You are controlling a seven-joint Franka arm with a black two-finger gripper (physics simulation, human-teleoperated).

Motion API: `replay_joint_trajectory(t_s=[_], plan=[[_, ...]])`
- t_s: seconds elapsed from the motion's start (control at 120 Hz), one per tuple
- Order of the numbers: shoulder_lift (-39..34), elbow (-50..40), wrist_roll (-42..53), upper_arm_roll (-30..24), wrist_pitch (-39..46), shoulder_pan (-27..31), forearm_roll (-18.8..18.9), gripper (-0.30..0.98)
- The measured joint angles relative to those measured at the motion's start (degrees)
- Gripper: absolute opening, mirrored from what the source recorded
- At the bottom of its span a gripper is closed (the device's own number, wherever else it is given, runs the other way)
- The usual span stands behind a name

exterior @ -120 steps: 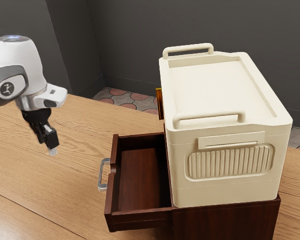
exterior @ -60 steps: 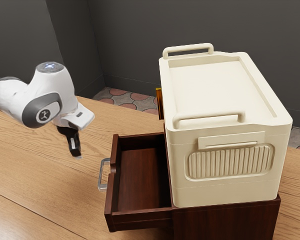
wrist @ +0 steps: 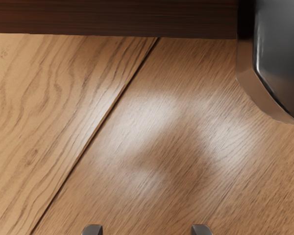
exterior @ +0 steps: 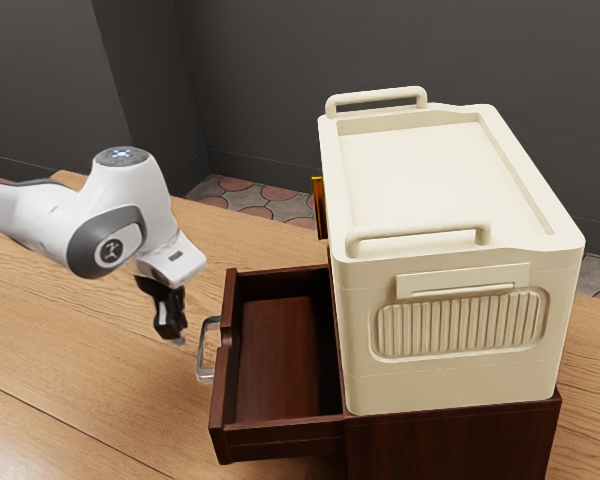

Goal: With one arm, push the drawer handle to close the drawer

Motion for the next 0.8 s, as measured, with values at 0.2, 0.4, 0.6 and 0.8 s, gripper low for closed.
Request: replay_joint_trajectory(t_s=[0.2,0.4,0.6,0.8], plan=[[0.8,0.5,1.9,-0.8,0.0,0.0,-1.6,0.17],[1.4,1.1,3.2,-2.4,-0.2,-0.1,-4.0,0.17],[-4.2,-2.8,3.2,-4.3,-1.7,0.3,-5.0,0.17],[-6.3,-5.2,1.2,-6.8,-3.1,0.3,-5.3,0.17]])
